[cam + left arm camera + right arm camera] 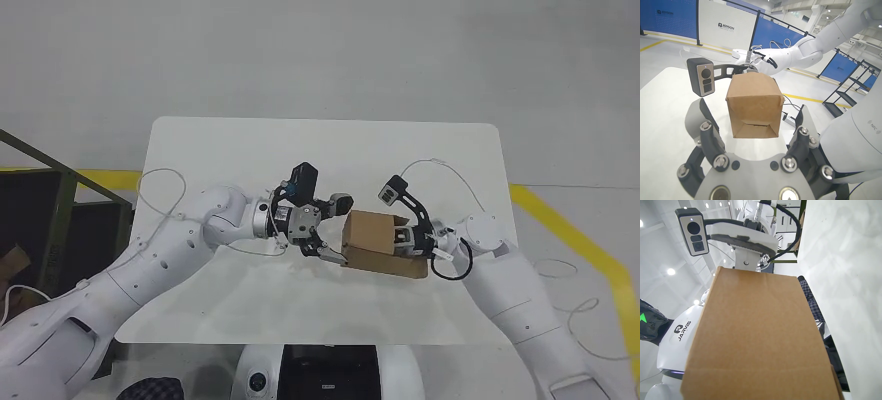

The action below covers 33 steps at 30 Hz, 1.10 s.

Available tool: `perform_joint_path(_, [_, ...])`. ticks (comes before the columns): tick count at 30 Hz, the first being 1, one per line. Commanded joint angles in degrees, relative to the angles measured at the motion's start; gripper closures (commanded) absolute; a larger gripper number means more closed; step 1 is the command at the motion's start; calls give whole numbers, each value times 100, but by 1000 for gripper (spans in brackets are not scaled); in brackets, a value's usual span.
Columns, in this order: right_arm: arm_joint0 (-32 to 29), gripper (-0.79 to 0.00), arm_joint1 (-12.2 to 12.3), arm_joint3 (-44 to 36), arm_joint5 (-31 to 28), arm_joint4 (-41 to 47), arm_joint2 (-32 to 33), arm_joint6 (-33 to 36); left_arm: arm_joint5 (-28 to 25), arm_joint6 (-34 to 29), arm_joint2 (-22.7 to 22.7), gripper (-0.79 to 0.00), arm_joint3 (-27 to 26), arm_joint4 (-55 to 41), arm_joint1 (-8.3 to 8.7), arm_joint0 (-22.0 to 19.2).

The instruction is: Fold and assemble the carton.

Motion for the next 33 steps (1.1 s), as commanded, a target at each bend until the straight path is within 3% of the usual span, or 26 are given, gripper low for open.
perform_joint_path(1, [4, 0, -2, -47, -14, -57, -16, -18, 0, -56, 44, -785, 1, -86, -9, -20])
perform_joint_path(13, [42, 0, -18, -159, 19, -295, -115, -160, 0, -316, 183, -785, 52, -254, -76, -198])
perform_joint_path(15, [55, 0, -20, -160, 25, -309, -119, -177, 0, -322, 184, -680, 63, -231, -81, -207])
perform_joint_path(25, [62, 0, -18, -185, 51, -371, -111, -254, 0, -322, 141, -400, 107, -172, -82, -170])
perform_joint_path(33, [47, 0, -7, -214, 62, -441, -78, -333, 0, -327, 88, -382, 74, -170, -67, -125])
